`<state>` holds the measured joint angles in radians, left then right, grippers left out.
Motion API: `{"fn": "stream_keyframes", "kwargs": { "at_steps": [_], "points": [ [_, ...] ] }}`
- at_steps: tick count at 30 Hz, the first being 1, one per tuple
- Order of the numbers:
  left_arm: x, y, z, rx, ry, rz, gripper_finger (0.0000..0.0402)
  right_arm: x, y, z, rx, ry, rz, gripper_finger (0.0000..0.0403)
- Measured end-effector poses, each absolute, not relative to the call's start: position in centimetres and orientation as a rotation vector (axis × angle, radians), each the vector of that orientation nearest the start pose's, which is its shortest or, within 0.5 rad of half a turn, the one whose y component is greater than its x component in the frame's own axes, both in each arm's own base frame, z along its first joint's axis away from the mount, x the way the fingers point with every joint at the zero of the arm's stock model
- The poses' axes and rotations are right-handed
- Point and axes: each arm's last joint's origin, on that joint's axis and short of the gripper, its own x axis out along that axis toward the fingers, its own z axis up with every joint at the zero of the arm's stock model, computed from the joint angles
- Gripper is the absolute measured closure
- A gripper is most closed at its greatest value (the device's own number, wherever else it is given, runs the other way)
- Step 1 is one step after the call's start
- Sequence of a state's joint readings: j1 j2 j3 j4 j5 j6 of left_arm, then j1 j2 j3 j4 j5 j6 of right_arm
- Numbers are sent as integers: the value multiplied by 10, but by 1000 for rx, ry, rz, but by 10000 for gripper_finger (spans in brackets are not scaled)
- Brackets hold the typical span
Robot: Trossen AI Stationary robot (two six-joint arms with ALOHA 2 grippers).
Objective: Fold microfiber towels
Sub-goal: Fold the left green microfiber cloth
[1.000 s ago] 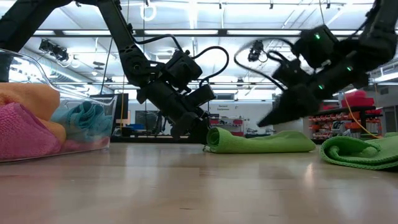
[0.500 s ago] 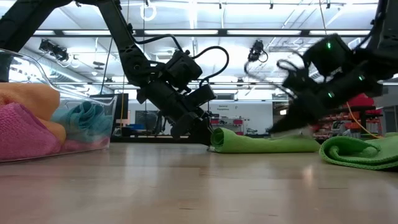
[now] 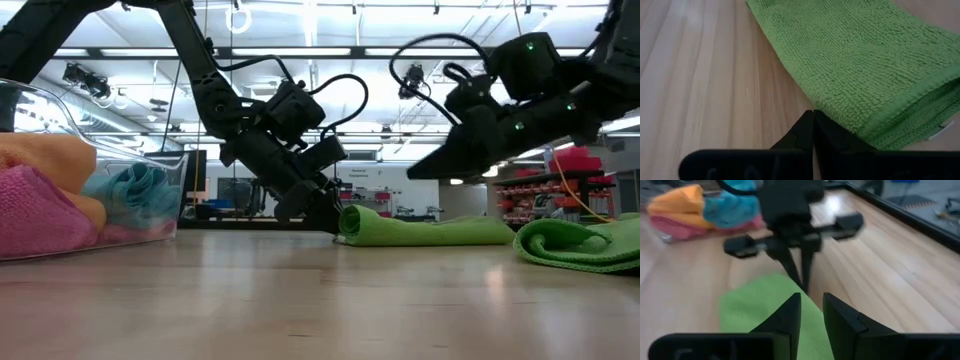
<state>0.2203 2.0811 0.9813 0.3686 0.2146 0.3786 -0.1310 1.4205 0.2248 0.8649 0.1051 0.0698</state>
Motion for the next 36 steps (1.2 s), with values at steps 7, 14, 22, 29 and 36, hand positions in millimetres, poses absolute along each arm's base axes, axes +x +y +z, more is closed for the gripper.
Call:
{"fn": "stream_keyframes", "kwargs": {
  "at_steps": [7,14,22,29,36],
  "points": [
    [377,78,79,215,702,-133,378,254,-21,124,3,341,-152,314],
    [377,78,79,215,702,-133,388,290,-19,105,-2,354,-75,314],
    [377,78,79,222,702,-136,376,294,-19,66,74,442,-78,314],
    [377,78,79,222,702,-136,388,295,-19,86,62,382,-76,314],
    [377,78,79,224,702,-136,379,302,-22,109,-41,296,-70,314]
  ]
}}
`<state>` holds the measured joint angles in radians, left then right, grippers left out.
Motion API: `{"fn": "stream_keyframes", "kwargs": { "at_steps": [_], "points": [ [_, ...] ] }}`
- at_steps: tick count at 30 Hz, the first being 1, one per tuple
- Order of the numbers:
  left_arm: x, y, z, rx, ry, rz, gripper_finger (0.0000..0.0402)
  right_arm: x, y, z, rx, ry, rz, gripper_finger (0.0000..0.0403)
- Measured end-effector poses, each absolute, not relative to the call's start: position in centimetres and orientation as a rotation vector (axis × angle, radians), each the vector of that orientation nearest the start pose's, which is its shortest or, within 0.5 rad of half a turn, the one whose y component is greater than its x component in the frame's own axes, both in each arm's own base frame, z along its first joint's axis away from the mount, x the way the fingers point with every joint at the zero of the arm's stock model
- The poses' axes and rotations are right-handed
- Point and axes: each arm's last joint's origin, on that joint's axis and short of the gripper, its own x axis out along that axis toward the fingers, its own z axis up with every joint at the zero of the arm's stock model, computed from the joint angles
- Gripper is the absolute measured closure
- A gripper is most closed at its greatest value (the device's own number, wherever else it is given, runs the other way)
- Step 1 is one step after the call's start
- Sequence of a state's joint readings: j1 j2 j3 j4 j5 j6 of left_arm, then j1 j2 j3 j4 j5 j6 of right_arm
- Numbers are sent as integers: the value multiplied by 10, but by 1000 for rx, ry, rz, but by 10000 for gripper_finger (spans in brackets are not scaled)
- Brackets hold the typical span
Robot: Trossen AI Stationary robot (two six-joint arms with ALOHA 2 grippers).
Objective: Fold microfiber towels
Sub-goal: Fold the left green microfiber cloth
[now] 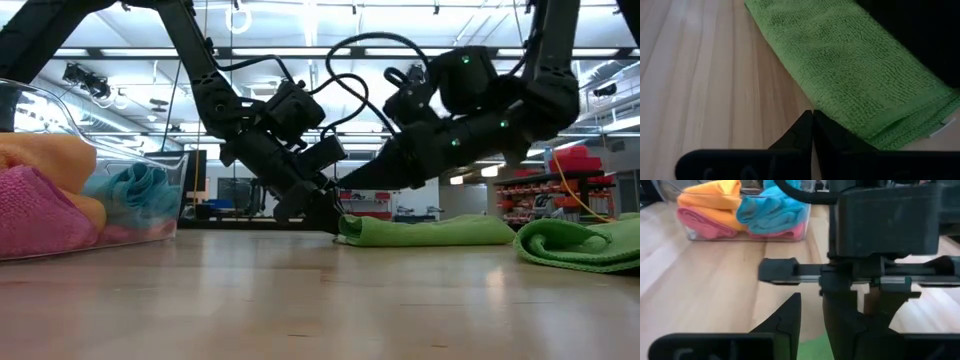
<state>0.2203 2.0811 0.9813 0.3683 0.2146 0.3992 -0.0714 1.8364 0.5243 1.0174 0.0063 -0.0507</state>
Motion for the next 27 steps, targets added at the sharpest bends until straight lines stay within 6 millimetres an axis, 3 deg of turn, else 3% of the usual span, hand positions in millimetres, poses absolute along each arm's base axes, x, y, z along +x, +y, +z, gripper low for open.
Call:
{"fn": "stream_keyframes", "kwargs": {
  "at_steps": [10,13,20,27],
  "points": [
    [377,78,79,222,702,-135,386,305,-29,70,20,434,-113,314],
    [377,78,79,222,703,-135,379,305,-28,74,20,423,-114,314],
    [377,78,79,222,702,-135,383,306,-16,105,-10,346,-38,314],
    [377,78,79,221,703,-135,385,304,3,84,10,453,47,314]
  ]
}}
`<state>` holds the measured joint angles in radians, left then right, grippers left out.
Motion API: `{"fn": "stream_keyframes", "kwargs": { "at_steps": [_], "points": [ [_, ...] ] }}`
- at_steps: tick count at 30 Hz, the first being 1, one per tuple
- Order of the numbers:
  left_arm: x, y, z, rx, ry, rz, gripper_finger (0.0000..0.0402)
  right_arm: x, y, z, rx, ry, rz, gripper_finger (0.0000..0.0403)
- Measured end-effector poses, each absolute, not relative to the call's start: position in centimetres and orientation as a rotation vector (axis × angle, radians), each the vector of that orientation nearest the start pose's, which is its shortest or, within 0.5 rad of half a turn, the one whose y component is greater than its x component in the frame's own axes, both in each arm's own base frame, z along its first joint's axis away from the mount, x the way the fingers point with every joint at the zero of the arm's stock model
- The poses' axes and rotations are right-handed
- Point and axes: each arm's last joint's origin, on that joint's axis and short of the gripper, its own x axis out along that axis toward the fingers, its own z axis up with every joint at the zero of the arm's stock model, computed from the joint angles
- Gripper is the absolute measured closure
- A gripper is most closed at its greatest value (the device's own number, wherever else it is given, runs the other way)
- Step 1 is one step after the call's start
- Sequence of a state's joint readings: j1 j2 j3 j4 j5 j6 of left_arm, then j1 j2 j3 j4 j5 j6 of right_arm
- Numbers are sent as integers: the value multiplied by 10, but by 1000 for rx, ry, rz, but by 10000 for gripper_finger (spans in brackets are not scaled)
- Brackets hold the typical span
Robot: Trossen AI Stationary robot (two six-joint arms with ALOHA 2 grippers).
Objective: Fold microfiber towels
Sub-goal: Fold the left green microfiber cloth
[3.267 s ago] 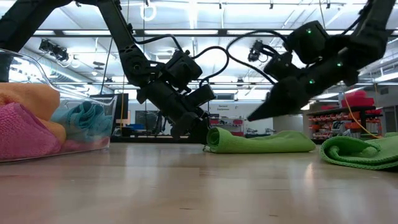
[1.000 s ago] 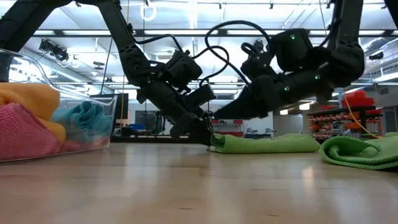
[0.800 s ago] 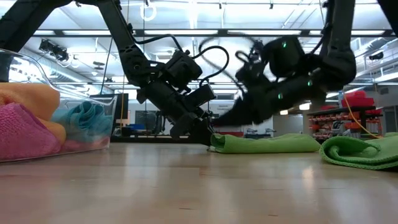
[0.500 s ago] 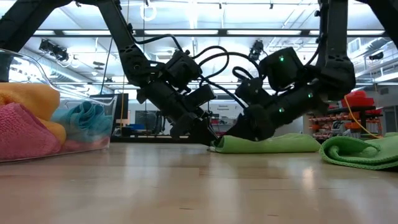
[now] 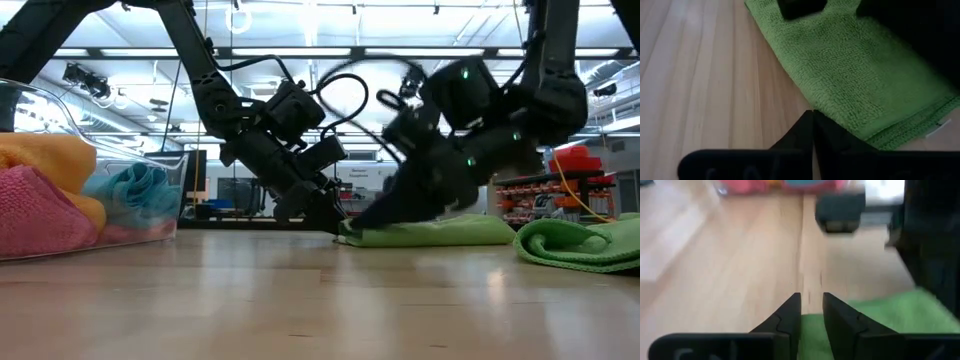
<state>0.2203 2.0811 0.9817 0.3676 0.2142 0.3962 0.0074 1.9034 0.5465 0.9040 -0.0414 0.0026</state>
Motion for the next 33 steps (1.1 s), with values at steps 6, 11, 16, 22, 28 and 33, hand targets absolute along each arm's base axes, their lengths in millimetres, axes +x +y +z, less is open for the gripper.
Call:
{"fn": "stream_keyframes", "kwargs": {
  "at_steps": [6,11,16,22,28,33],
  "points": [
    [377,78,79,215,703,-132,376,303,3,75,41,485,36,314],
    [377,78,79,208,705,-130,386,303,3,103,33,417,39,314],
    [377,78,79,208,705,-131,386,291,3,117,7,534,21,314],
    [377,78,79,211,705,-131,374,275,2,102,-1,623,12,314],
    [377,78,79,214,705,-132,381,267,2,85,82,652,-35,314],
    [377,78,78,211,706,-132,384,260,0,116,63,585,-61,314]
  ]
}}
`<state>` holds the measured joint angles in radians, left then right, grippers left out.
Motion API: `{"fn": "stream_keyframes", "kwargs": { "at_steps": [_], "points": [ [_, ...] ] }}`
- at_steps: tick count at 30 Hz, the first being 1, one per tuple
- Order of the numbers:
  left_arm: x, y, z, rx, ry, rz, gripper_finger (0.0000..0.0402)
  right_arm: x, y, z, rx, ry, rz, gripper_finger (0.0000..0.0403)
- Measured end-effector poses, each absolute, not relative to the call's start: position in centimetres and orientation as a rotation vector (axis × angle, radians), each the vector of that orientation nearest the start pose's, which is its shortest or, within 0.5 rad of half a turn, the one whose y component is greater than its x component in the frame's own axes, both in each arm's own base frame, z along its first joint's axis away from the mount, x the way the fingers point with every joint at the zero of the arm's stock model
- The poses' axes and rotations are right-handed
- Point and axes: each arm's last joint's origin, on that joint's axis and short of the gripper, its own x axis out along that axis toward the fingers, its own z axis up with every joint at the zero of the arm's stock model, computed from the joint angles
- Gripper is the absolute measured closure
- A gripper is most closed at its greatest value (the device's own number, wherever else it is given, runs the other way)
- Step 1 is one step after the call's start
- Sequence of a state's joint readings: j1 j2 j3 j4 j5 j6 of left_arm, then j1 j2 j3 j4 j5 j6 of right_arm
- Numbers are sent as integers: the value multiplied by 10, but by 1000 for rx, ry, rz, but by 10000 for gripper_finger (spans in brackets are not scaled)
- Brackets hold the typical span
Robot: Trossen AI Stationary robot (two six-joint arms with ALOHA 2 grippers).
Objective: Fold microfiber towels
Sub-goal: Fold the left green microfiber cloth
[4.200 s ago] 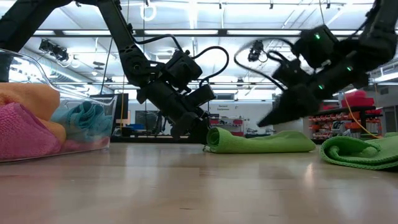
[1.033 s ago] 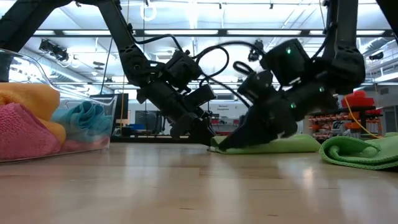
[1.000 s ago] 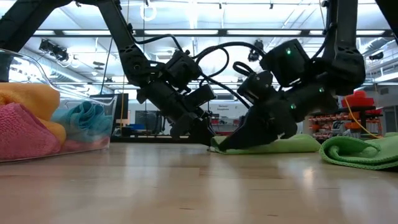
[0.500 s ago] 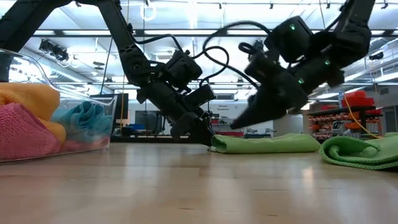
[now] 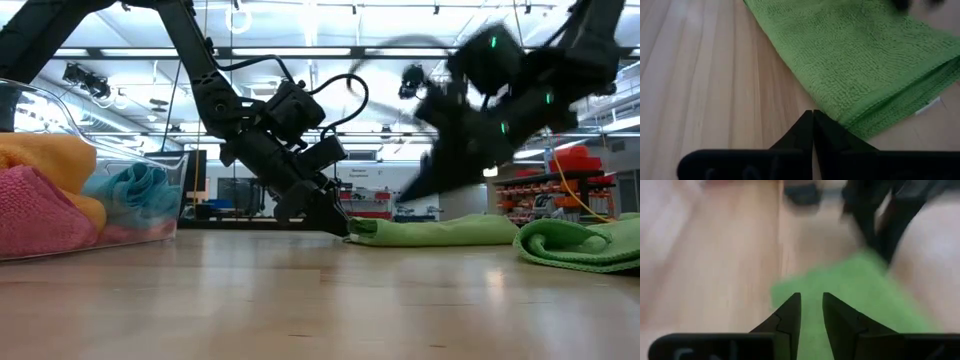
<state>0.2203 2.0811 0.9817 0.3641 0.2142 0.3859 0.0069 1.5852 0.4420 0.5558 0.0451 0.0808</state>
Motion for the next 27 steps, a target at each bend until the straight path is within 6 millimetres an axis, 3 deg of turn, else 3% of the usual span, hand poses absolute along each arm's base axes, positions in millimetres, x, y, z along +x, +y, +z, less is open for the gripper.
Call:
{"fn": "stream_keyframes", "kwargs": {
  "at_steps": [7,12,22,27],
  "points": [
    [377,78,78,211,706,-132,376,231,-9,155,13,641,-258,314],
    [377,78,78,213,707,-133,384,207,-19,158,-11,731,-440,314],
    [377,78,78,211,706,-132,374,172,-20,106,34,703,-603,337],
    [377,78,78,211,706,-132,383,167,-19,100,91,710,-608,350]
  ]
}}
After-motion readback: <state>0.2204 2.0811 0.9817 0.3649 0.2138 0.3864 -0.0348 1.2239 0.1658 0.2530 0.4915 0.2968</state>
